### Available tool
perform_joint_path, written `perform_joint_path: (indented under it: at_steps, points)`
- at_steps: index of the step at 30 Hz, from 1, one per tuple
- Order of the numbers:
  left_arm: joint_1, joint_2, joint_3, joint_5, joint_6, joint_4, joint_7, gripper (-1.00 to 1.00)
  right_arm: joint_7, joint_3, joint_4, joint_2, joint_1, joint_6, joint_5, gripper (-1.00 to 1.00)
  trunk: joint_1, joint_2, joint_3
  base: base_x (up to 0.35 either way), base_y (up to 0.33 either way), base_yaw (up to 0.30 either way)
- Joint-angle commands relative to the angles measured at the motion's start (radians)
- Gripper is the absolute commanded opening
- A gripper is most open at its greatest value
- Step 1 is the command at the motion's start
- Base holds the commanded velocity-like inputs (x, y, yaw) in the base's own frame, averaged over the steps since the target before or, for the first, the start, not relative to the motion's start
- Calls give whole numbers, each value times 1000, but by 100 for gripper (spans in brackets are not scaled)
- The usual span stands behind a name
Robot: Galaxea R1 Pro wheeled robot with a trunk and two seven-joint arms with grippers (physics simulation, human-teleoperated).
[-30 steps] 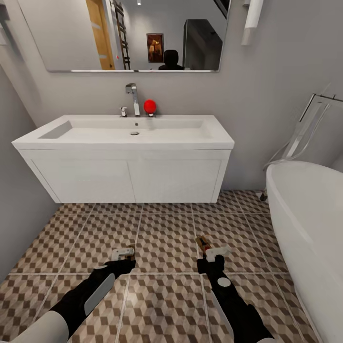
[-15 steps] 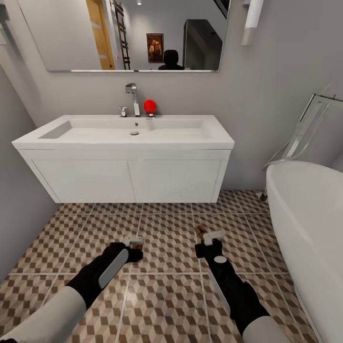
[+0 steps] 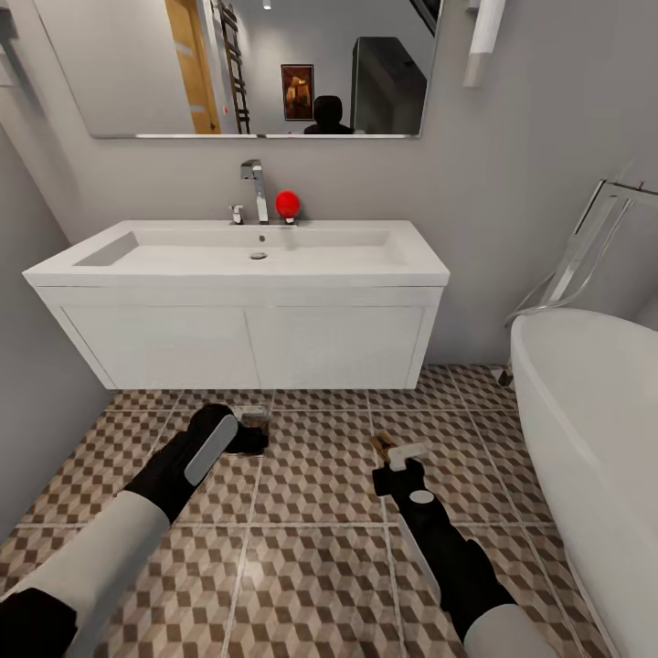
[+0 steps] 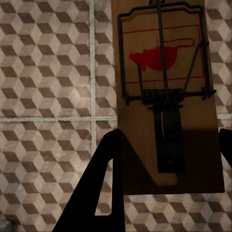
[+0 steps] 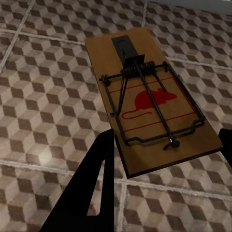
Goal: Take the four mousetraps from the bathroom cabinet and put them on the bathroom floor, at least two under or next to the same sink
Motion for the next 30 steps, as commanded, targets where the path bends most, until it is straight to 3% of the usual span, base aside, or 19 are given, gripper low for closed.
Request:
perform_joint_path:
  at_steps: [1,6,9,16,22,30]
  points:
    - [-20,1,-3,10,5,14,10,-100,-4,2,-1,1,-2,7,2,-100,0,0,-1,0,0,0]
    - [-60,2,-1,8,5,114,8,-100,-2,2,-1,22,-3,7,3,-100,0,0,-1,0,0,0]
    - [-64,4,-4,9,-12,125,4,-100,-2,3,-4,25,-3,6,3,-100,0,0,-1,0,0,0]
    - [-65,8,-13,10,-24,33,4,-100,-3,9,-45,24,-3,2,5,-100,0,0,-1,0,0,0]
    - [-65,12,-14,10,-25,20,7,-100,-7,12,-125,19,-3,-14,7,-100,0,0,-1,0,0,0]
    - [-65,12,-15,10,-24,19,8,-100,-8,12,-137,19,-3,-16,7,-100,11,-21,-10,0,0,0]
